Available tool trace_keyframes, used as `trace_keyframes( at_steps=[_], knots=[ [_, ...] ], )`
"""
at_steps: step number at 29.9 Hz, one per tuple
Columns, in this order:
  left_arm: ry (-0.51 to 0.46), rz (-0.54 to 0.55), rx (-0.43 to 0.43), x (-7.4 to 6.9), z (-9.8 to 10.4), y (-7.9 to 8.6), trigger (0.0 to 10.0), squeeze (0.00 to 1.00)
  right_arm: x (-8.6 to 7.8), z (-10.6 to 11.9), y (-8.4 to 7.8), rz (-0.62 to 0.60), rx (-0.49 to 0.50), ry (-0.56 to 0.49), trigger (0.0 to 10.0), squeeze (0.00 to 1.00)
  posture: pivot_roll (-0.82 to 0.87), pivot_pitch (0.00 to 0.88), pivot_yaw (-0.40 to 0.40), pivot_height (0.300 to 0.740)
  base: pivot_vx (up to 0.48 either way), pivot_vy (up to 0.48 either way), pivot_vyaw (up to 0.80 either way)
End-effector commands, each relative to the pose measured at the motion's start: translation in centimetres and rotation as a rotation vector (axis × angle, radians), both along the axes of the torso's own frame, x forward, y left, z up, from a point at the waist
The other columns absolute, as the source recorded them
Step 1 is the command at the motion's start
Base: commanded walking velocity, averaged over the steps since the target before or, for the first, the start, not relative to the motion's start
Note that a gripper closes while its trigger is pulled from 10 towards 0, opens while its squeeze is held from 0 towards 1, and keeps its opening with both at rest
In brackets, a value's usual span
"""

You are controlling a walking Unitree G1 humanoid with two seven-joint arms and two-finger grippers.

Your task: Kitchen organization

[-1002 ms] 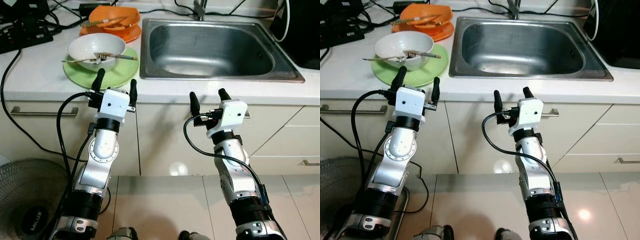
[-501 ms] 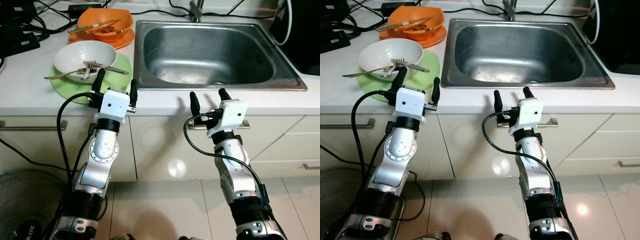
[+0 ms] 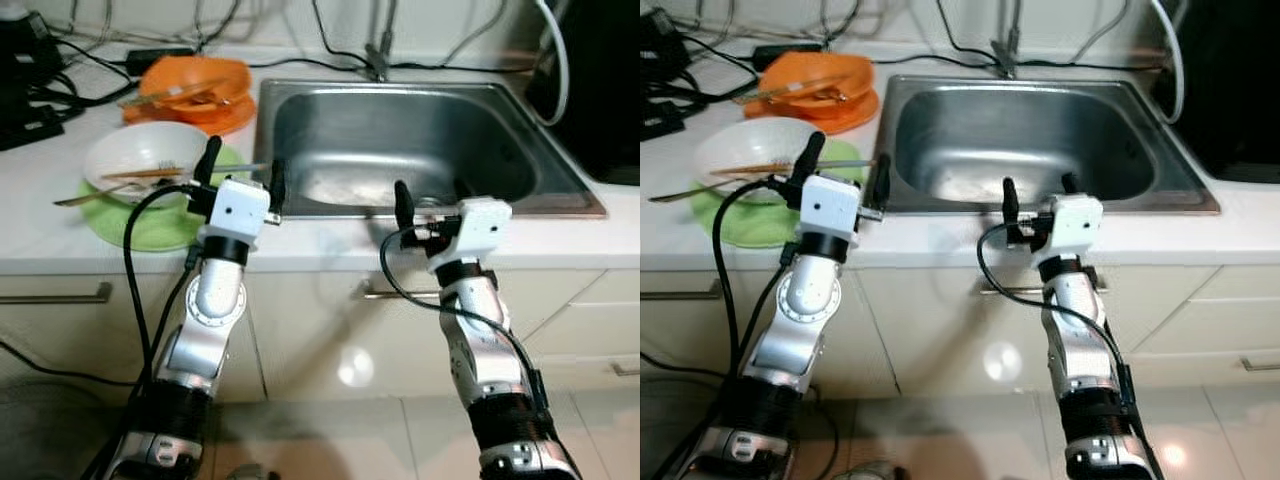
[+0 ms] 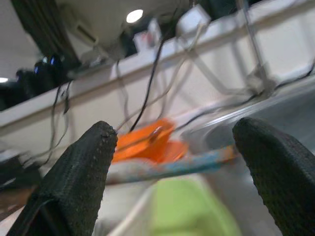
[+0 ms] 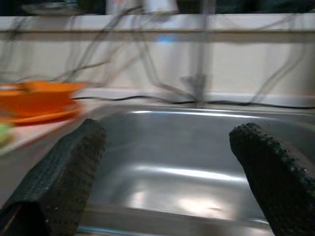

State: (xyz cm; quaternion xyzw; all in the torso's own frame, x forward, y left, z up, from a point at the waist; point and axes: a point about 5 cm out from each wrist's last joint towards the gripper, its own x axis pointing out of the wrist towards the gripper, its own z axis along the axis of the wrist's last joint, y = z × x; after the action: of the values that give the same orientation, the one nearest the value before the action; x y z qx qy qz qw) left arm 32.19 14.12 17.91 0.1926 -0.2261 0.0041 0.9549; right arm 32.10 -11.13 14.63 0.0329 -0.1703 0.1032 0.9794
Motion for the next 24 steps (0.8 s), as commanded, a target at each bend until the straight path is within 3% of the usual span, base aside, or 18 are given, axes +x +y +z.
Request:
trace_keyframes(
  at_steps=[1, 24],
  knots=[
    [-0.025, -0.014, -0.011, -0.05, 0.42, -0.71, 10.0, 0.00, 0.05, 0.05, -1.25, -0.034, -0.009, -0.004, 10.0, 0.00, 0.04, 0.104, -0.024, 0.740, 0.000, 0.000, 0.00],
    [-0.056, -0.030, -0.038, -0.18, 1.05, -0.81, 10.0, 0.00, 0.10, 0.03, -1.31, -0.037, -0.006, -0.005, 10.0, 0.00, 0.04, 0.103, -0.024, 0.740, 0.000, 0.000, 0.00]
  ],
)
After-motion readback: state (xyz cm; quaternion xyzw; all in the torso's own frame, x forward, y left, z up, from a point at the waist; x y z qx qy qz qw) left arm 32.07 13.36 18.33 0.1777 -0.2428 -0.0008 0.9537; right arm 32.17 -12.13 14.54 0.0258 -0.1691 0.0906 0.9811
